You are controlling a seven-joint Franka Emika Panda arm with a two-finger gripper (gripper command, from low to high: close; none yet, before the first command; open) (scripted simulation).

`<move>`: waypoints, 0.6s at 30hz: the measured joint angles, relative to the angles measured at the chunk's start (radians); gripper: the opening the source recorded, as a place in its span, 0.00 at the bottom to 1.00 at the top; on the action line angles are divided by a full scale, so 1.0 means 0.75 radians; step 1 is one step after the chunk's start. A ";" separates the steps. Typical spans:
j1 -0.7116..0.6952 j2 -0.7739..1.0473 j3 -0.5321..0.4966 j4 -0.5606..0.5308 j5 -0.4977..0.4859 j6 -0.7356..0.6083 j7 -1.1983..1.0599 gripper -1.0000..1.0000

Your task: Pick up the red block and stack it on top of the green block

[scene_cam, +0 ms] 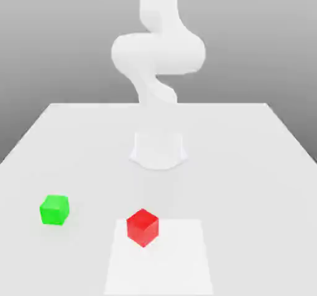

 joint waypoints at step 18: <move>-0.236 0.896 0.123 -0.648 0.017 0.617 0.690 0.50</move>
